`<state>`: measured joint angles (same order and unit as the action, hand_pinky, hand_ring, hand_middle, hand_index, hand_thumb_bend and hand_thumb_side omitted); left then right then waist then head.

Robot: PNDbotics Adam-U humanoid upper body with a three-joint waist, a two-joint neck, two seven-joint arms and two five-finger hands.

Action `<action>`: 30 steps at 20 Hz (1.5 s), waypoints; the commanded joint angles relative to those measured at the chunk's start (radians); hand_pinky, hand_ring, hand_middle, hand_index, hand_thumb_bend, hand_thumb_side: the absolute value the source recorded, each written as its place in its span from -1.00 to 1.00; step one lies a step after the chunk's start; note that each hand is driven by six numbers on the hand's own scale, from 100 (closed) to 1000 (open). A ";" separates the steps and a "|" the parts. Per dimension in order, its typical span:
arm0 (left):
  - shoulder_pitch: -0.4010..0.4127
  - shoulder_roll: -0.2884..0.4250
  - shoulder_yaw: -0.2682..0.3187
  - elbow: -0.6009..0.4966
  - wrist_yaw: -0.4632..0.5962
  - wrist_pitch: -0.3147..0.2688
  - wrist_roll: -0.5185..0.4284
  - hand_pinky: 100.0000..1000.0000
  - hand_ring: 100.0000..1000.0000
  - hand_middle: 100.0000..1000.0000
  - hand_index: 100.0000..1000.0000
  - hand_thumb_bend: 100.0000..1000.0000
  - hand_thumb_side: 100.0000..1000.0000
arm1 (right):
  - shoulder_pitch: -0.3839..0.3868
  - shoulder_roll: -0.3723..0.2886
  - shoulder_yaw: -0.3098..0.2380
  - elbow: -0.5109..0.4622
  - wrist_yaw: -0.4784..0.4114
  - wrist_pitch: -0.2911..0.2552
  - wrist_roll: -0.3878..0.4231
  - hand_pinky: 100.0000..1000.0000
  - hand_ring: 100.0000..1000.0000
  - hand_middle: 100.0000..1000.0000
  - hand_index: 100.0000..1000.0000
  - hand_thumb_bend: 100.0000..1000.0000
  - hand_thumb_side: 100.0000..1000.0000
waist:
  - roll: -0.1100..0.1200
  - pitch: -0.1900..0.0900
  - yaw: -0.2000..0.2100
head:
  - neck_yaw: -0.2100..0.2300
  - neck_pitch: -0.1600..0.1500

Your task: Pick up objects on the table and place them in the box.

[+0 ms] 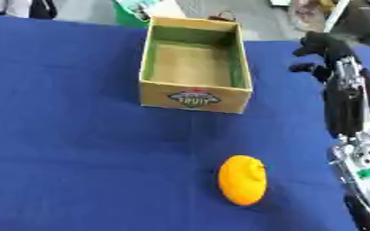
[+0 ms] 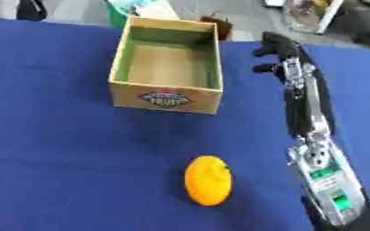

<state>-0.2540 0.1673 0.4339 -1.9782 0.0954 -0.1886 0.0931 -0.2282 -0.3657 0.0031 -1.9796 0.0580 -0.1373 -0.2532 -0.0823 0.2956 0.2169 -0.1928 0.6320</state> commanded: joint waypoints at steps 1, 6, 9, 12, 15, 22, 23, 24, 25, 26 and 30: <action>-0.004 0.014 0.005 -0.022 -0.004 0.000 0.000 -0.19 -0.36 -0.30 0.25 -1.00 0.60 | -0.007 -0.013 -0.009 -0.020 0.005 -0.001 0.002 0.18 0.74 0.12 0.59 -1.00 1.00 | 0.007 -0.020 -0.001 | 0.001 0.007; -0.004 0.015 0.004 -0.022 -0.003 0.001 0.001 -0.19 -0.35 -0.30 0.25 -1.00 0.60 | -0.007 -0.015 -0.009 -0.020 0.005 0.001 0.004 0.18 0.74 0.12 0.60 -1.00 1.00 | 0.008 -0.025 -0.003 | -0.018 0.018; -0.004 0.017 0.004 -0.022 -0.003 0.001 0.001 -0.19 -0.35 -0.30 0.25 -1.00 0.59 | -0.009 -0.027 -0.009 -0.020 0.010 0.004 0.008 0.19 0.75 0.13 0.60 -1.00 1.00 | 0.008 -0.028 -0.003 | -0.026 0.019; -0.003 0.019 0.004 -0.022 -0.003 0.002 0.002 -0.19 -0.35 -0.30 0.25 -1.00 0.59 | -0.009 -0.064 -0.008 -0.020 0.023 0.010 0.014 0.21 0.74 0.15 0.60 -1.00 1.00 | 0.007 -0.033 -0.005 | -0.027 0.019; -0.001 0.023 0.003 -0.022 -0.004 0.002 0.004 -0.19 -0.35 -0.30 0.25 -1.00 0.59 | -0.006 -0.125 -0.009 -0.020 0.054 0.023 0.021 0.24 0.75 0.17 0.61 -1.00 1.00 | 0.005 -0.039 -0.007 | -0.022 0.021; 0.005 0.036 0.004 -0.022 -0.010 0.005 0.007 -0.19 -0.35 -0.30 0.24 -1.00 0.59 | 0.020 -0.316 0.006 -0.020 0.223 0.091 0.125 0.42 0.89 0.46 0.84 -0.60 1.00 | -0.005 -0.050 -0.017 | -0.007 0.027; 0.005 0.038 0.003 -0.022 -0.011 0.005 0.007 -0.19 -0.35 -0.30 0.24 -1.00 0.59 | 0.021 -0.339 0.009 -0.020 0.256 0.094 0.160 0.44 0.90 0.48 0.84 -0.55 1.00 | -0.006 -0.051 -0.018 | -0.006 0.028; 0.006 0.039 0.003 -0.022 -0.012 0.005 0.007 -0.19 -0.35 -0.30 0.24 -1.00 0.59 | 0.023 -0.369 0.014 -0.020 0.291 0.092 0.200 0.48 0.90 0.54 0.88 -0.38 1.00 | -0.007 -0.052 -0.019 | -0.004 0.030; 0.006 0.040 0.003 -0.022 -0.012 0.005 0.007 -0.19 -0.35 -0.30 0.24 -1.00 0.59 | 0.023 -0.391 0.017 -0.020 0.321 0.089 0.237 0.49 0.90 0.55 0.89 -0.29 1.00 | -0.008 -0.053 -0.019 | -0.003 0.032; 0.007 0.041 0.003 -0.022 -0.013 0.006 0.007 -0.19 -0.35 -0.30 0.24 -1.00 0.59 | 0.023 -0.414 0.020 -0.020 0.347 0.081 0.269 0.49 0.90 0.56 0.89 -0.21 1.00 | -0.009 -0.053 -0.020 | -0.002 0.034; 0.007 0.044 0.003 -0.022 -0.014 0.007 0.008 -0.19 -0.36 -0.30 0.24 -1.00 0.58 | 0.022 -0.483 0.030 -0.020 0.411 0.046 0.356 0.54 0.93 0.49 0.82 0.07 1.00 | -0.014 -0.056 -0.022 | 0.004 0.040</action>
<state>-0.2444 0.1841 0.4339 -1.9782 0.0827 -0.1833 0.0985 -0.2009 -0.7941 0.0390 -1.9797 0.4426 -0.0816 0.0763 -0.1004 0.2575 0.1967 -0.1924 0.6669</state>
